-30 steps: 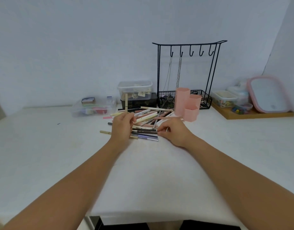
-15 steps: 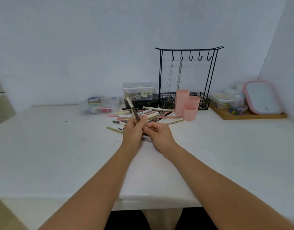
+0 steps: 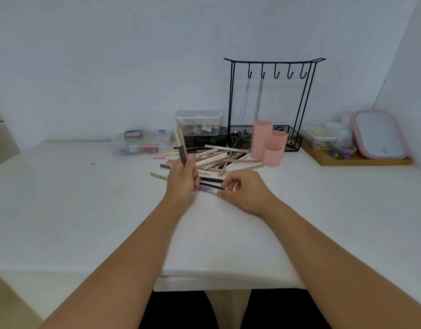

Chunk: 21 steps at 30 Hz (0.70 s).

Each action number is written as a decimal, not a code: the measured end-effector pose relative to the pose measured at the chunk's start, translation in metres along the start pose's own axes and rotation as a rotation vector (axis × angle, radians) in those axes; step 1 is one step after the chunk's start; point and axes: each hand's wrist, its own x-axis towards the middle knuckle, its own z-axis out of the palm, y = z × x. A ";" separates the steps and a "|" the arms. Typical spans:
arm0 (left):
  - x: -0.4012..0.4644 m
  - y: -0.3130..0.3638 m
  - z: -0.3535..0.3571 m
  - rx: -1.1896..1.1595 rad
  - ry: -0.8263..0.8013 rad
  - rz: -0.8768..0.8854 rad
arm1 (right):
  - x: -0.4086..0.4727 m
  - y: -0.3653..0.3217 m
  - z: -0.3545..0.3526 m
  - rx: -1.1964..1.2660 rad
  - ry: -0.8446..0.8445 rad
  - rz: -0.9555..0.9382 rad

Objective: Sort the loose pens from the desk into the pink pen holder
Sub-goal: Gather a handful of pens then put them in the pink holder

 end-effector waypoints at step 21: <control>0.006 -0.004 -0.013 -0.084 -0.080 -0.107 | 0.004 -0.030 0.008 1.256 -0.141 0.408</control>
